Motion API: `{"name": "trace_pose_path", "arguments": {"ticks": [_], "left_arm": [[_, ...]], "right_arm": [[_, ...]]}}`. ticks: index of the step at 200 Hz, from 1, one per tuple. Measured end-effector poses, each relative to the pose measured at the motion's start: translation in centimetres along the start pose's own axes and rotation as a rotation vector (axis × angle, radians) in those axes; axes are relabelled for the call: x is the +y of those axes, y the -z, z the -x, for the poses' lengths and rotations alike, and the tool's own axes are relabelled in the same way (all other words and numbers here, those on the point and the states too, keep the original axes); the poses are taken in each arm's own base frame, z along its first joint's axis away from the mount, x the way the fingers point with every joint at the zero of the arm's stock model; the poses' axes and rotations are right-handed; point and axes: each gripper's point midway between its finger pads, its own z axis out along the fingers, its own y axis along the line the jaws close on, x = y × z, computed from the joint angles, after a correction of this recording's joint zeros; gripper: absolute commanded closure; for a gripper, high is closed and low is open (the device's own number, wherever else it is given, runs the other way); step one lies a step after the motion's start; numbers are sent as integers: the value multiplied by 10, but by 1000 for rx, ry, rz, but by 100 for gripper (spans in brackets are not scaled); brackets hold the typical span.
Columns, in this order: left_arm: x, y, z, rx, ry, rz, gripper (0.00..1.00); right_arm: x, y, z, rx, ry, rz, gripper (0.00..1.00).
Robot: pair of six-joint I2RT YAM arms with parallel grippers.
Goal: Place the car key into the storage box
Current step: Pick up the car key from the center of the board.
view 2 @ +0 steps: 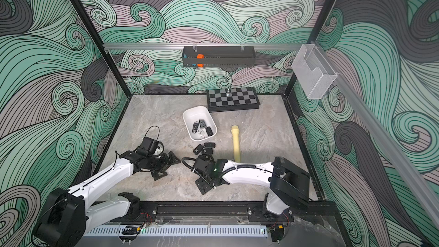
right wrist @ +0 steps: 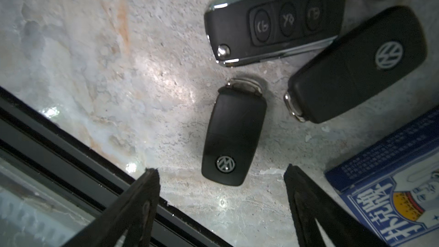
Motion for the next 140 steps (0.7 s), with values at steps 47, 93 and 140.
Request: {"name": "trace_pose_path", "arguments": {"ticks": [47,93,140], "left_arm": [[4,5,-1,-29,29,-4,1],[13,2,-3,-31,69,19,1],[14,2,-3,-35,81,21,1]], "right_arm": [[-9,-15,-2,19,12,-78,31],[-11,-21,-1,27,24,-108,43],[-8,-23,5,21,42,-107,60]]}}
